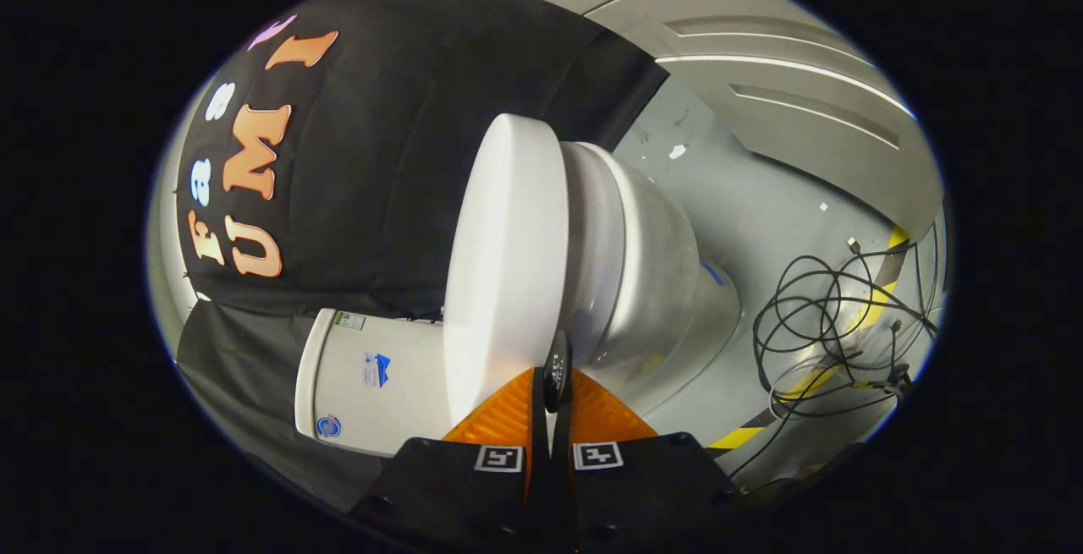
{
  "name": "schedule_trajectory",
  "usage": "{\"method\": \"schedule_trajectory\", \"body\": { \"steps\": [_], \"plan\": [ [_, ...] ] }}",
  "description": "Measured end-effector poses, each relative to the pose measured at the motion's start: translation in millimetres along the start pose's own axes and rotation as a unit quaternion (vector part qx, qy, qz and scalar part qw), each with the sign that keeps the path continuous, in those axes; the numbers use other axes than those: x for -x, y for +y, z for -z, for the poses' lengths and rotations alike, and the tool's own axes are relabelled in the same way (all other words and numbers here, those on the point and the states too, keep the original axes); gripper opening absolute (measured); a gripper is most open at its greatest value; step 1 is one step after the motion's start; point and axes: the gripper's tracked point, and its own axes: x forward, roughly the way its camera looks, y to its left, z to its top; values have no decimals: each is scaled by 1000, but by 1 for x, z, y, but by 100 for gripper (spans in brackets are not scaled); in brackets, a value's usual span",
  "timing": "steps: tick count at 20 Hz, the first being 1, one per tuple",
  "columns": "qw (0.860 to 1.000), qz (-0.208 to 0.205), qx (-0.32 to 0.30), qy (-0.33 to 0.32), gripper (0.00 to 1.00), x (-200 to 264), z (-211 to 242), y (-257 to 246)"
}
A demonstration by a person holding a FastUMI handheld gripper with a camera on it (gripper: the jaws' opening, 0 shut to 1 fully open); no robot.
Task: Open the toilet lid.
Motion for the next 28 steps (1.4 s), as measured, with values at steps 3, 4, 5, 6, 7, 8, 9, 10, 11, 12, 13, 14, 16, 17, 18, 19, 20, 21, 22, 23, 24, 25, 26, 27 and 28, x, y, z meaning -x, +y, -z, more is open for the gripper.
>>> {"method": "schedule_trajectory", "body": {
  "steps": [3, 4, 5, 6, 7, 8, 9, 10, 11, 12, 13, 14, 16, 17, 18, 19, 20, 21, 22, 23, 24, 25, 26, 27, 28],
  "plan": [
    [1000, 2, 21, -7, 8, 0, -1, 5],
    [999, 3, 37, -10, 8, 3, -2, 7],
    [999, 2, 49, -14, 8, 3, -3, 12],
    [998, -1, 57, -19, 8, 5, -4, 18],
    [998, -3, 62, -22, 8, 6, -4, 21],
    [998, -2, 64, -25, 8, 5, -5, 22],
    [997, 1, 67, -27, 8, 5, -6, 22],
    [997, 5, 70, -29, 8, 6, -6, 22],
    [996, 9, 76, -39, 8, 5, -9, 24],
    [994, 14, 92, -55, 8, 1, -14, 28],
    [992, 21, 112, -60, 8, 2, -14, 31],
    [989, 26, 131, -65, 8, 4, -14, 34],
    [986, 26, 150, -73, 8, 10, -15, 47],
    [984, 26, 157, -79, 8, 11, -16, 54],
    [981, 27, 172, -86, 8, 11, -15, 60],
    [977, 31, 192, -92, 8, 13, -15, 65],
    [972, 33, 210, -97, 8, 15, -15, 73],
    [969, 33, 223, -102, 8, 18, -15, 81],
    [966, 32, 232, -107, 8, 19, -13, 89],
    [964, 33, 240, -110, 8, 20, -13, 97],
    [961, 35, 252, -111, 8, 21, -12, 102],
    [956, 41, 268, -112, 8, 22, -11, 107],
    [951, 46, 285, -115, 8, 23, -10, 111],
    [945, 50, 302, -117, 8, 25, -9, 116],
    [941, 54, 312, -118, 8, 26, -8, 121]
  ]
}}
